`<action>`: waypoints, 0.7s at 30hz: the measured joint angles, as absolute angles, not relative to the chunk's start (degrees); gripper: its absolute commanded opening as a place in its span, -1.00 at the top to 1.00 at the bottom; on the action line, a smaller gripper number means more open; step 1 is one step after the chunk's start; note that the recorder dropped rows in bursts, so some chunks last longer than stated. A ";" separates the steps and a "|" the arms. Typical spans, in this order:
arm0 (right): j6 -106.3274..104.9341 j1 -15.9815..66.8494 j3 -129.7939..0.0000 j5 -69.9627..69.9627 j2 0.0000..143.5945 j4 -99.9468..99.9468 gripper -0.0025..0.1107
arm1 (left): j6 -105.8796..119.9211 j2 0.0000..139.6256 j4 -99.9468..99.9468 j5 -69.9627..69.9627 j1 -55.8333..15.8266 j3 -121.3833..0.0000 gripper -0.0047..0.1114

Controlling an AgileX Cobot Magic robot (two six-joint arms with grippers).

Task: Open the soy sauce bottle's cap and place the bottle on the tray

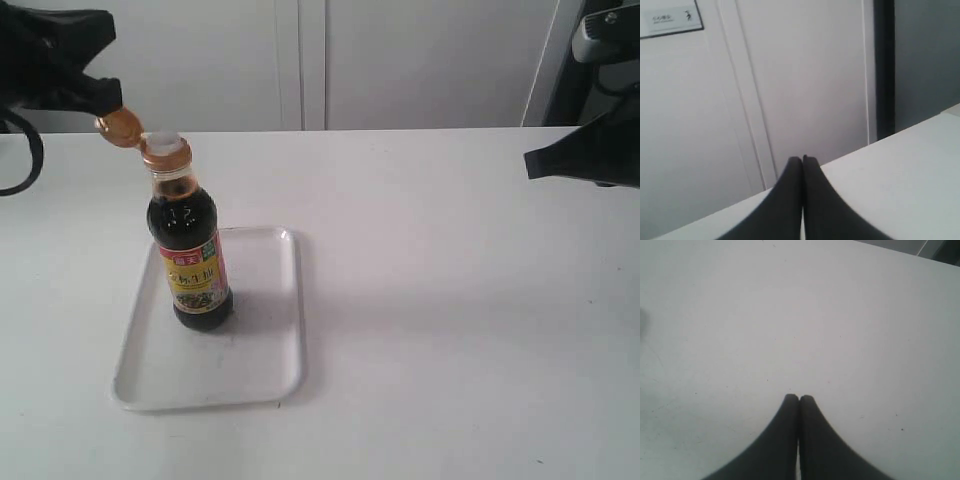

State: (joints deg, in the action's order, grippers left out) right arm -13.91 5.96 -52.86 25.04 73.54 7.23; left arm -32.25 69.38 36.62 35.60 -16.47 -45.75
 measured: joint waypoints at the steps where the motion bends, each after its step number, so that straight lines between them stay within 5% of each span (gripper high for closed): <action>1: -13.91 5.96 -52.86 25.04 73.54 7.23 0.96 | -32.53 69.28 35.88 32.84 -16.47 -46.56 0.92; 12: -16.05 5.96 -52.86 26.03 73.54 7.34 0.96 | -33.02 69.17 33.45 -10.72 -16.47 -56.53 0.92; 21: -16.27 5.96 -52.86 28.03 73.54 4.13 0.96 | -8.51 69.04 19.77 -51.53 -16.47 -67.54 0.92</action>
State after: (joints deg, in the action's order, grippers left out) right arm -16.27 5.96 -52.86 28.03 73.54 4.13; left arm -8.51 69.04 19.77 -51.53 -16.47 -67.54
